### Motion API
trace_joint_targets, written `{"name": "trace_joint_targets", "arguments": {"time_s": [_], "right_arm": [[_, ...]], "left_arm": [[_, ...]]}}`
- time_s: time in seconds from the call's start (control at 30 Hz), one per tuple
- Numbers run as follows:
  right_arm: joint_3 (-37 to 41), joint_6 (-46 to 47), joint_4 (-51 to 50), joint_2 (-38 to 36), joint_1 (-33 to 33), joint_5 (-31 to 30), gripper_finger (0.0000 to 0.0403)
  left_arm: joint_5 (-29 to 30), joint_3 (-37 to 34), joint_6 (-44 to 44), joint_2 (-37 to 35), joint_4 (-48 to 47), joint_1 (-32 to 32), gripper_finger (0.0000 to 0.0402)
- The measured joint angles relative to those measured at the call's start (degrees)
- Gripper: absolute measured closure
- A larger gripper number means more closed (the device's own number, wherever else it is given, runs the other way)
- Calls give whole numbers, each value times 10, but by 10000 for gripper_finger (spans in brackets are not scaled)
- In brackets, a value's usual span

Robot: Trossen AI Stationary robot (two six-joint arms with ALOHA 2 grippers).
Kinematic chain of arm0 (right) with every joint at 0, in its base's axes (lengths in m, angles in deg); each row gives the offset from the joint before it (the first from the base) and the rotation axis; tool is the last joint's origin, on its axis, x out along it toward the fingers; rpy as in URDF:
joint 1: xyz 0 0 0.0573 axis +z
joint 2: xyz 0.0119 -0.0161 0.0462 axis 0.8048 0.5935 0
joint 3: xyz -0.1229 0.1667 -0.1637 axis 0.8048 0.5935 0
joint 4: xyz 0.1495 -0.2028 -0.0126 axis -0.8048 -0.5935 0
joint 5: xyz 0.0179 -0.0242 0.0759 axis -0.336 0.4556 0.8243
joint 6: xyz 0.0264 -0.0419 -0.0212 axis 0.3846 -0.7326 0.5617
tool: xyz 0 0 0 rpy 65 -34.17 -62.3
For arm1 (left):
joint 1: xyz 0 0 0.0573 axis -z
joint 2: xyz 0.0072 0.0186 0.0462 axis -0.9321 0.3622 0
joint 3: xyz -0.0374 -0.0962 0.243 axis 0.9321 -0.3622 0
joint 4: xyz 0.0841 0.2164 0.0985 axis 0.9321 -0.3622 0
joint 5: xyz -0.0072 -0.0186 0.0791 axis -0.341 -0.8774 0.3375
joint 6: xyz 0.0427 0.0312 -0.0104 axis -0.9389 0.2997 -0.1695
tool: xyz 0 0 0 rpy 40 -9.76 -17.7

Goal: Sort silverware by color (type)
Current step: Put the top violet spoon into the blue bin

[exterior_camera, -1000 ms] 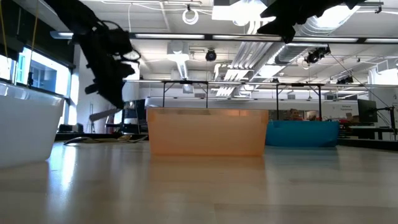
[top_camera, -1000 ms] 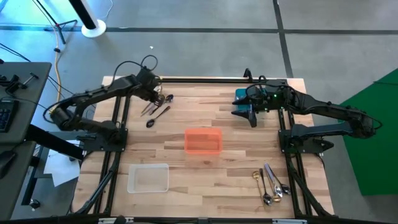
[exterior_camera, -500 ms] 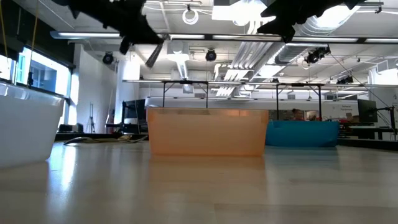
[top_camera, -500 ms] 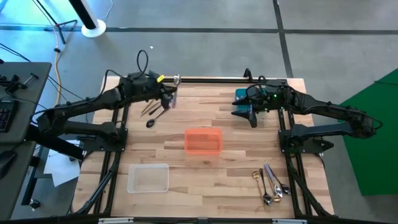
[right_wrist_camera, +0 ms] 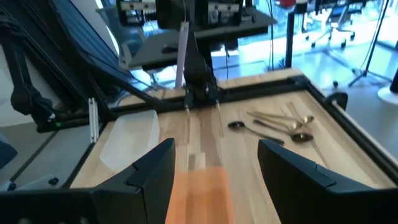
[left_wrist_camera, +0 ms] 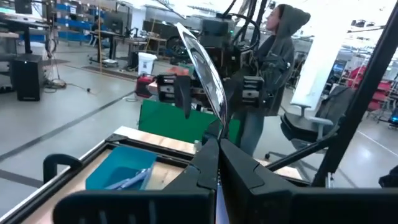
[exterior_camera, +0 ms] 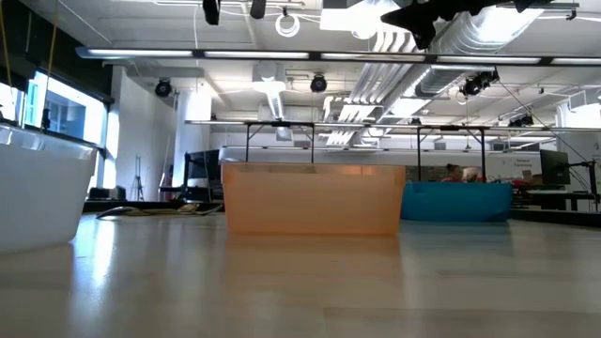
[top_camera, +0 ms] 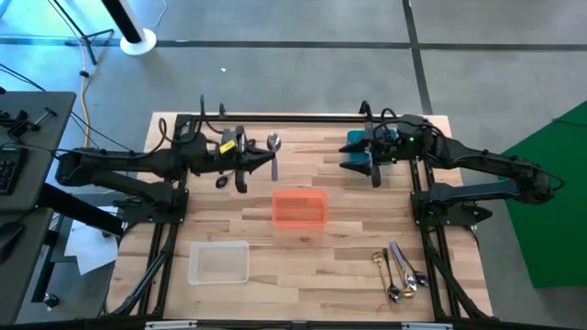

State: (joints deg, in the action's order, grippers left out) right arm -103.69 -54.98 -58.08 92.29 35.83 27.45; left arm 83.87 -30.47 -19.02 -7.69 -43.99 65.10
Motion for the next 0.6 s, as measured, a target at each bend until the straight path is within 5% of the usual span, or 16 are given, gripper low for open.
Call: {"name": "trace_joint_targets", "arguments": {"time_s": [0.13,0.37,0.6], "right_arm": [[0,-6,21,0,13,0,188],[0,-6,30,0,46,-6,188],[0,1,34,0,63,-37,188]], "left_arm": [[25,-5,-15,3,7,20,402],[43,-114,8,3,217,21,402],[22,-119,-36,3,231,23,402]]}}
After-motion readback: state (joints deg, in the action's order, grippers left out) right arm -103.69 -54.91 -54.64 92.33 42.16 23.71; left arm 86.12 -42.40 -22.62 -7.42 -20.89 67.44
